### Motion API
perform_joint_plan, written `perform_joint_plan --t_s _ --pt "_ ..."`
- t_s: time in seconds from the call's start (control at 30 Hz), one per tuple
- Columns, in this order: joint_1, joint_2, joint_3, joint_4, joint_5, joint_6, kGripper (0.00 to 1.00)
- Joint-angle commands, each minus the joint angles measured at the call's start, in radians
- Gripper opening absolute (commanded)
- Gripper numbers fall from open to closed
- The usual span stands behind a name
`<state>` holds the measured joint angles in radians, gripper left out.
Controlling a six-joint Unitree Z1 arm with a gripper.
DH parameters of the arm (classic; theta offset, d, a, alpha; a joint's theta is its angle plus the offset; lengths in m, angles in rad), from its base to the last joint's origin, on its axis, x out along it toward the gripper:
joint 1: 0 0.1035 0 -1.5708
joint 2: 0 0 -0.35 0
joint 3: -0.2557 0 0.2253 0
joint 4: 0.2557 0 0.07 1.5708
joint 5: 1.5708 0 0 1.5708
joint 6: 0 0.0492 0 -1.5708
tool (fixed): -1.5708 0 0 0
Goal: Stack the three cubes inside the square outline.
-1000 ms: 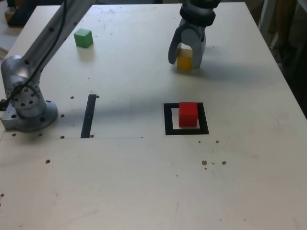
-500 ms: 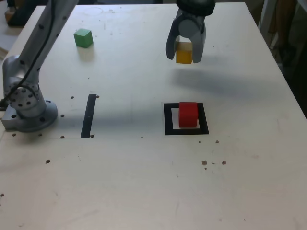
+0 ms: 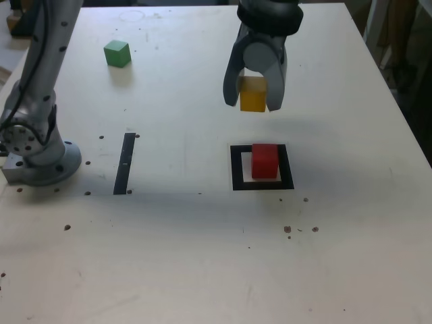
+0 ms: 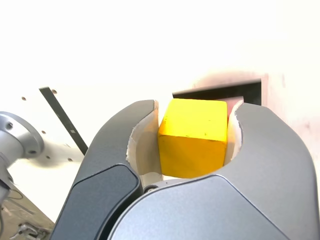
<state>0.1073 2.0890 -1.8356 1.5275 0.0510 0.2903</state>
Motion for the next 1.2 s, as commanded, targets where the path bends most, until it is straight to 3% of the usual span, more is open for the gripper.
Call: perform_joint_plan --t_s 0.0,0.37,1.17 --pt "-0.029 -0.009 0.006 0.004 -0.01 -0.033 0.25" --pt "-0.133 0.008 0.001 -0.006 -0.049 -0.179 0.25" --pt "-0.159 0.078 -0.009 -0.052 -0.082 -0.191 0.25"
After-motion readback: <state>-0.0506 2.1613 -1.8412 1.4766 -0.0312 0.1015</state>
